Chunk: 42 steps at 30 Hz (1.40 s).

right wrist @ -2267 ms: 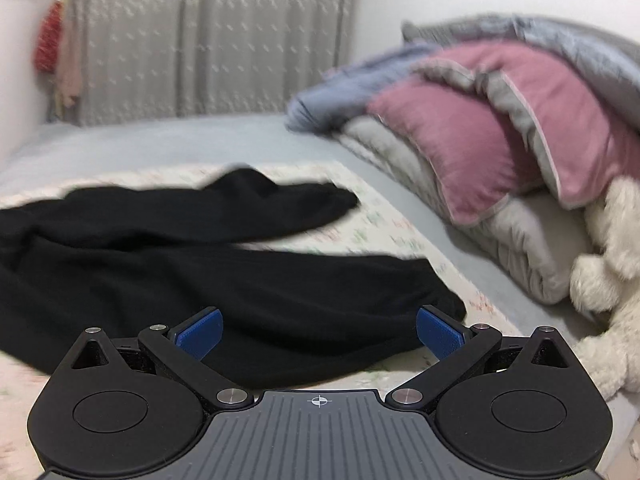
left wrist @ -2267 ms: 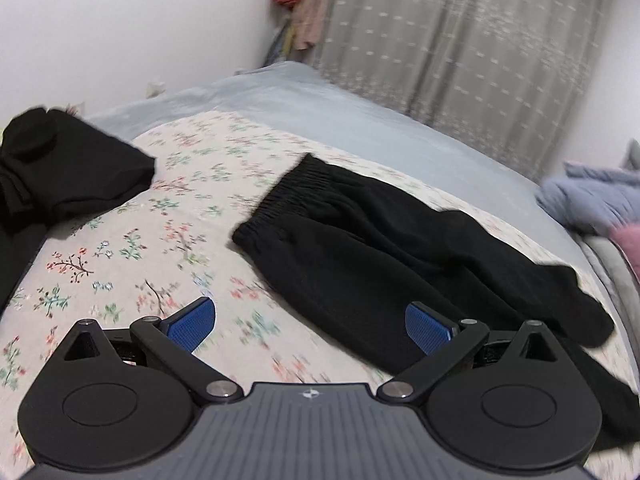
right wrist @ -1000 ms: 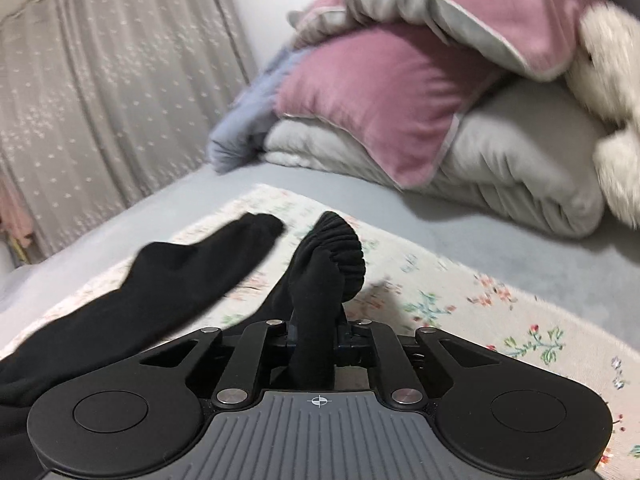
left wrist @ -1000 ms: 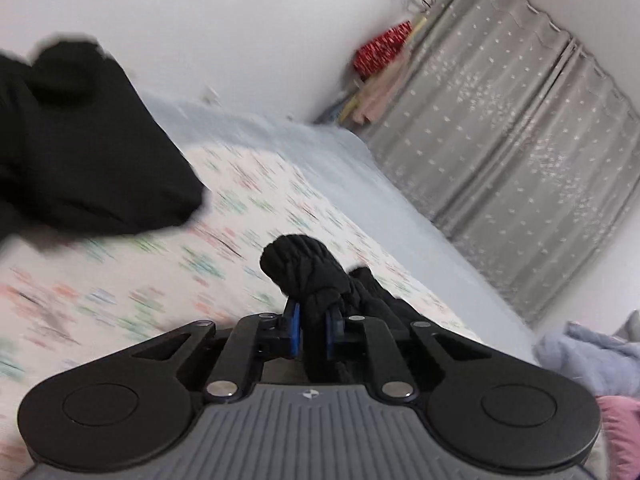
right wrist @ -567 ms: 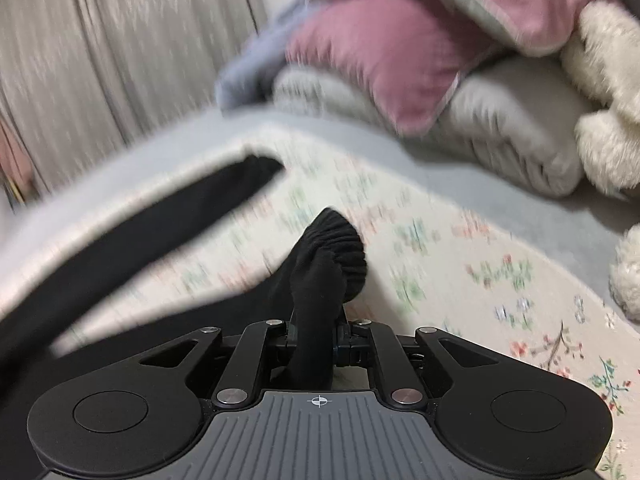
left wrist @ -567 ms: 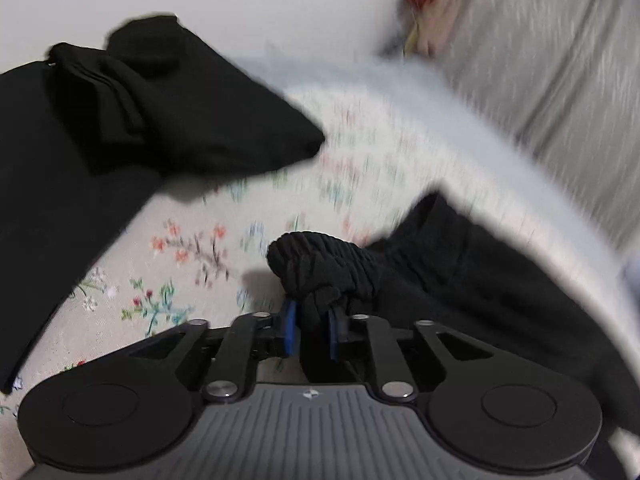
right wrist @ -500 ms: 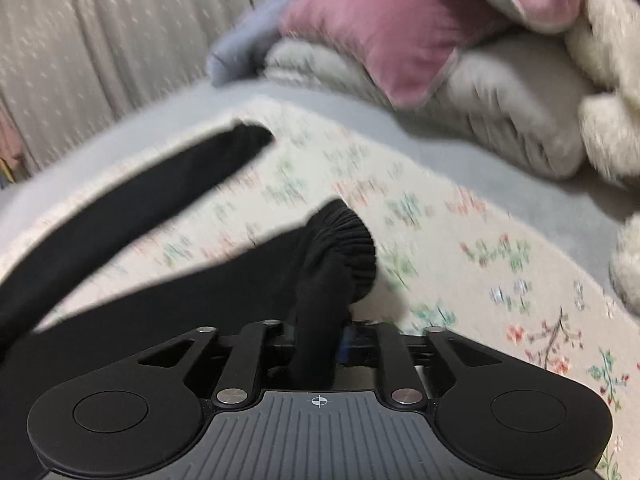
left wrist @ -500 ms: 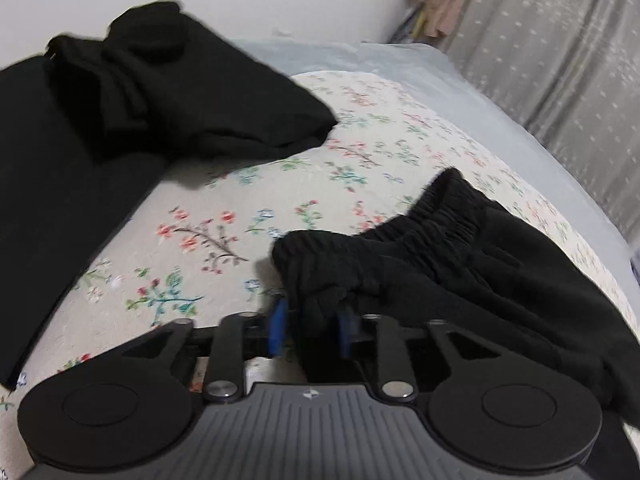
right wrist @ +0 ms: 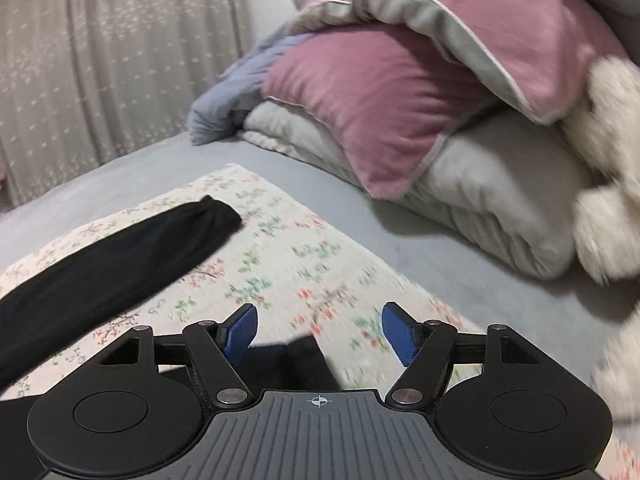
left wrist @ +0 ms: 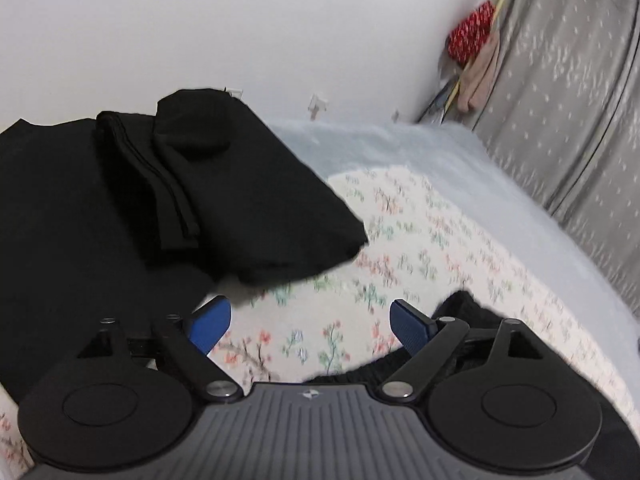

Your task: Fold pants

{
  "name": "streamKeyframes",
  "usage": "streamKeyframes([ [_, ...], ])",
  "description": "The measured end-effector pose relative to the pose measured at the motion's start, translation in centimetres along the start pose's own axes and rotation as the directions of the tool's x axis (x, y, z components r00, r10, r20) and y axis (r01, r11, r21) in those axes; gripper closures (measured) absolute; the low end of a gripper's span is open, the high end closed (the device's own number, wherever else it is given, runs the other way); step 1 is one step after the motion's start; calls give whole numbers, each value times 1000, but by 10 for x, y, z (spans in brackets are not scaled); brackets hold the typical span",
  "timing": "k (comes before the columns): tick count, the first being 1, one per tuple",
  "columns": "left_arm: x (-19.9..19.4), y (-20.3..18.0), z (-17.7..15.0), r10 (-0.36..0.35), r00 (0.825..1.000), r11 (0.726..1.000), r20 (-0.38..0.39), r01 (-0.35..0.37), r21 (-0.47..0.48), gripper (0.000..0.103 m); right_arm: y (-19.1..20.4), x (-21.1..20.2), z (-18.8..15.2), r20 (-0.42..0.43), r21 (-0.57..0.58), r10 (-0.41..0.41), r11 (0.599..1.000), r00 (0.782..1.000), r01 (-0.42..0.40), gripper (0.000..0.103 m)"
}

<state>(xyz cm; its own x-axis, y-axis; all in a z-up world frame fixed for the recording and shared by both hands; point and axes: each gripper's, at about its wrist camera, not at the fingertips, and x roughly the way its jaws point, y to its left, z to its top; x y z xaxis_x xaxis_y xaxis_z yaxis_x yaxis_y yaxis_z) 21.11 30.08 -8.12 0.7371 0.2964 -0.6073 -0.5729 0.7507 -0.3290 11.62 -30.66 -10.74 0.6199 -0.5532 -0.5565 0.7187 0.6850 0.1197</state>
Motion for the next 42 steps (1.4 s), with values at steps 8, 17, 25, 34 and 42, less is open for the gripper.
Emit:
streamKeyframes([
  [8, 102, -111, 6, -187, 955, 950, -232, 236, 206, 4, 45, 79, 40, -29, -75, 108, 991, 994, -109, 27],
  [17, 188, -185, -29, -100, 939, 884, -330, 236, 404, 11, 90, 193, 97, -48, -113, 89, 989, 995, -94, 27],
  [25, 184, -194, -34, -127, 954, 837, -273, 250, 486, 61, 149, 255, 108, -202, -338, 144, 918, 969, -207, 76],
  [34, 147, -215, -10, -240, 969, 845, -51, 235, 481, 68, 137, 197, 123, 45, -358, 138, 927, 989, -113, 84],
  [42, 173, -237, -19, -199, 979, 869, 47, 155, 470, 65, 157, 174, 159, 207, -347, 50, 937, 977, 26, 84],
])
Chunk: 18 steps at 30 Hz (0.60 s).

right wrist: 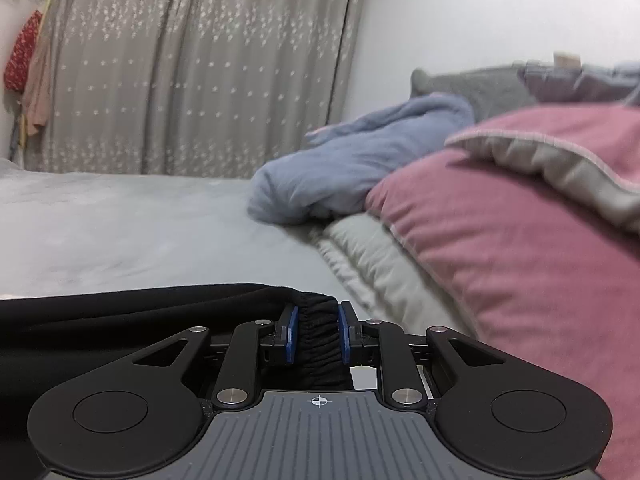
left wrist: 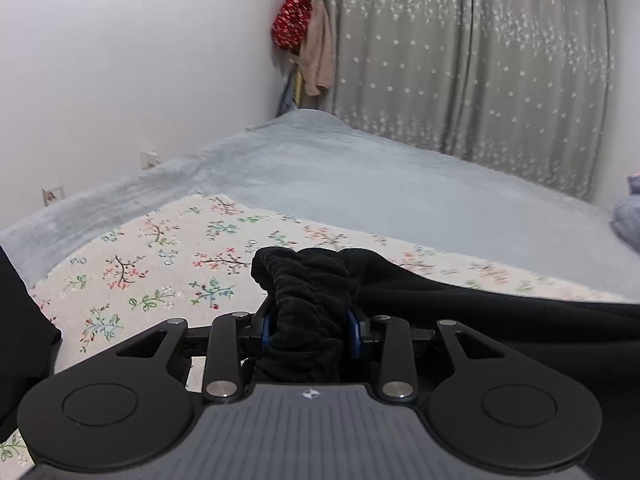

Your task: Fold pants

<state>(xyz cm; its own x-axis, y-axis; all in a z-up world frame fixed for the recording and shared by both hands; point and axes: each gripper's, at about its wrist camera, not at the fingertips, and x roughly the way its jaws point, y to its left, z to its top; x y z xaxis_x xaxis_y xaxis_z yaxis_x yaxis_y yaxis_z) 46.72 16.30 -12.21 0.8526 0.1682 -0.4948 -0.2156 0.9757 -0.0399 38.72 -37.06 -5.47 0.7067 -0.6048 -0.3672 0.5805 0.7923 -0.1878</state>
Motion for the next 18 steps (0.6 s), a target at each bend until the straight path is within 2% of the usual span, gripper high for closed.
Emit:
streamKeyframes([
  [2, 17, -3, -9, 40, 998, 999, -42, -39, 25, 60, 20, 23, -10, -61, -43, -25, 999, 998, 23, 83],
  [3, 26, -4, -14, 44, 996, 998, -76, -41, 39, 50, 31, 35, -19, -96, -66, -45, 997, 994, 39, 81],
  [4, 33, -3, -18, 50, 992, 998, -112, -45, 53, 40, 40, 44, -30, -139, -83, -63, 995, 988, 51, 74],
  [5, 35, 1, -20, 55, 990, 998, -129, -49, 50, 37, 50, 52, -41, -186, -107, -75, 993, 980, 56, 70],
  [6, 33, 9, -19, 48, 991, 999, -128, -46, 19, 28, 57, 53, -50, -203, -127, -93, 990, 975, 69, 65],
  [7, 27, 17, -16, 40, 991, 999, -125, -43, -23, 16, 60, 48, -56, -193, -130, -120, 987, 974, 95, 57],
  [8, 19, 26, -11, 36, 993, 997, -116, -43, -65, 10, 60, 40, -58, -173, -119, -129, 987, 976, 109, 51],
  [9, 8, 35, -6, 28, 995, 995, -94, -37, -93, 5, 56, 31, -57, -151, -99, -118, 990, 982, 103, 38],
  [10, -3, 42, -1, 24, 997, 994, -69, -31, -103, 4, 52, 19, -55, -129, -82, -104, 992, 986, 94, 34],
  [13, -42, 66, 12, 28, 998, 987, -49, -35, -159, 4, 37, -25, -43, -90, -50, -54, 998, 994, 50, 34],
  [15, -76, 84, 9, -2, 998, 973, -59, -11, -229, 4, 23, -65, -35, -67, 33, 33, 999, 997, -31, 33],
  [18, -122, 104, -16, -52, 996, 948, -76, 26, -316, 4, -4, -131, -30, -11, 150, 186, 972, 982, -182, 15],
])
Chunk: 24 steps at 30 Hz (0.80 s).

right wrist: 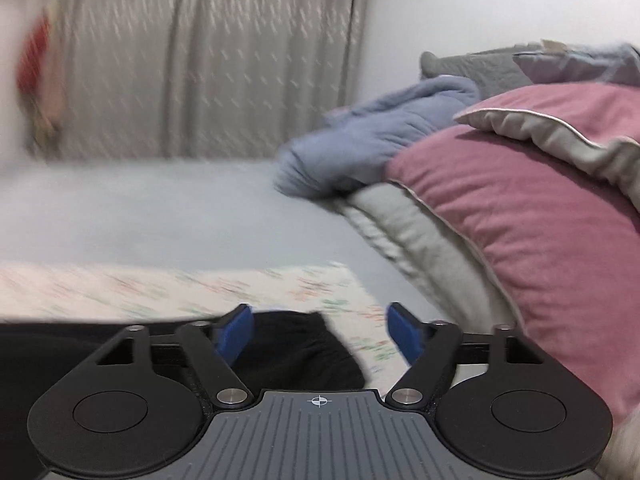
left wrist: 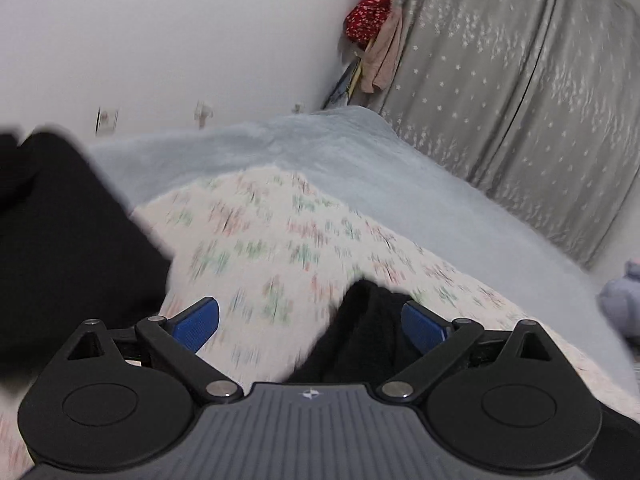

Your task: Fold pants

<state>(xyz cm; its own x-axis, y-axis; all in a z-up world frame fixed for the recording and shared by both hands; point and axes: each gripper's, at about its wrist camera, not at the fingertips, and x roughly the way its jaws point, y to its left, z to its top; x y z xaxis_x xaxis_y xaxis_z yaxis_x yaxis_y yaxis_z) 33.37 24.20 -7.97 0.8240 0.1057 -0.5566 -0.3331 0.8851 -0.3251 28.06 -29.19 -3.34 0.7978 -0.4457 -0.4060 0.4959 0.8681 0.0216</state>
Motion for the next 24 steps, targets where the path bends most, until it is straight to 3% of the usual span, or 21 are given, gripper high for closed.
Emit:
streamKeyframes([
  [4, -33, 18, -45, 48, 995, 997, -92, -53, -60, 1, -5, -75, -4, -22, 76, 150, 986, 989, -148, 13],
  [7, -36, 31, -64, 57, 987, 993, -152, -73, -97, 1, -5, -131, -15, -22, 106, 201, 974, 979, -198, 13],
  [9, -36, 37, -71, 113, 983, 988, -147, -127, -91, 1, -10, -164, -25, -23, 130, 236, 964, 972, -231, 13],
  [13, -25, 46, -89, 133, 978, 982, -160, -152, -109, 2, -32, -213, -54, -22, 173, 210, 964, 977, -203, 9],
  [15, -26, 36, -99, 178, 975, 982, -132, -185, -47, 4, -56, -219, -75, -52, 273, 181, 949, 982, -160, 8],
  [17, -26, 26, -101, 182, 976, 983, -117, -182, 12, 25, -78, -215, -102, -130, 353, 130, 933, 983, -76, 8],
  [19, -26, 24, -100, 122, 985, 992, -122, -122, 2, 69, -93, -211, -122, -204, 380, 59, 925, 977, 23, 8],
  [22, -27, 39, -99, 67, 988, 994, -139, -78, -76, 89, -113, -204, -146, -248, 435, 30, 897, 968, 84, 8],
  [24, -33, 52, -97, 37, 990, 986, -140, -59, -158, 92, -122, -193, -160, -265, 500, 65, 862, 962, 80, 9],
])
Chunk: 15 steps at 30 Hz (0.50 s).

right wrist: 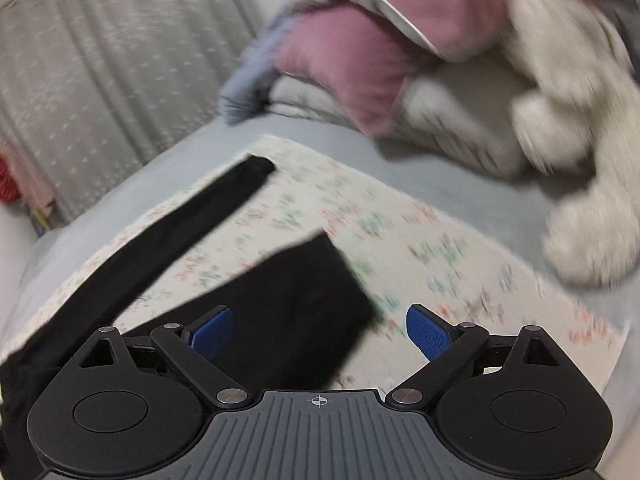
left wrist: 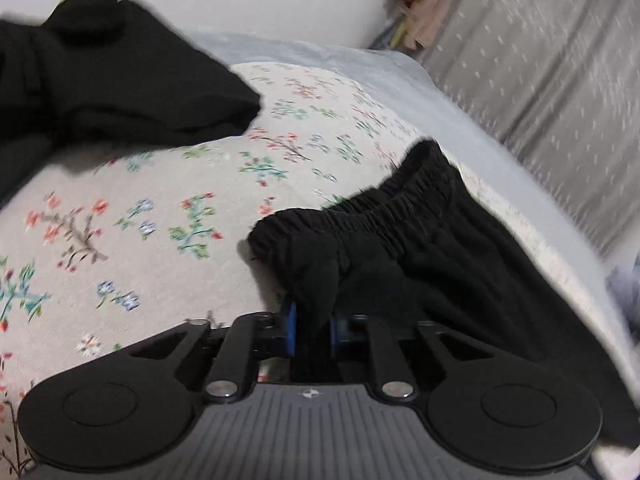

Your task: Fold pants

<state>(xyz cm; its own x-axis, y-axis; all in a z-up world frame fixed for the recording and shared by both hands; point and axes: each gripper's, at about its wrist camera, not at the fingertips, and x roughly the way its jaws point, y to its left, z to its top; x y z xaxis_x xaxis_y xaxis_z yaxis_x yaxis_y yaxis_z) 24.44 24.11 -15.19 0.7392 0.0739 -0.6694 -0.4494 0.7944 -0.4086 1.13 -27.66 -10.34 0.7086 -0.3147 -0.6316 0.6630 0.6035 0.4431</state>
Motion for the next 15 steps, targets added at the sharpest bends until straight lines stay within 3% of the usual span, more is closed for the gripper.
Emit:
streamKeyframes([
  [2, -12, 8, 4, -7, 1000, 999, 26, 8, -37, 93, -12, 14, -9, -38, 83, 11, 997, 999, -8, 19],
  [4, -28, 11, 6, -14, 998, 1000, 66, 16, -25, 93, -20, 25, -16, -57, 138, 14, 990, 998, -6, 43],
  [7, -41, 15, 10, -28, 995, 999, 95, 32, -32, 93, -22, 34, -22, -32, 174, 23, 985, 999, -17, 54],
  [11, -36, 33, 15, -29, 997, 991, 68, 38, -131, 94, -23, 44, -23, -6, 225, 45, 973, 999, -43, 68],
  [13, -35, 40, 16, -38, 998, 984, 58, 47, -173, 94, -18, 45, -27, -10, 194, 41, 980, 999, -38, 85],
  [15, -41, 43, 17, -44, 997, 981, 66, 55, -186, 94, -13, 38, -30, 17, 159, 36, 986, 999, -39, 90],
])
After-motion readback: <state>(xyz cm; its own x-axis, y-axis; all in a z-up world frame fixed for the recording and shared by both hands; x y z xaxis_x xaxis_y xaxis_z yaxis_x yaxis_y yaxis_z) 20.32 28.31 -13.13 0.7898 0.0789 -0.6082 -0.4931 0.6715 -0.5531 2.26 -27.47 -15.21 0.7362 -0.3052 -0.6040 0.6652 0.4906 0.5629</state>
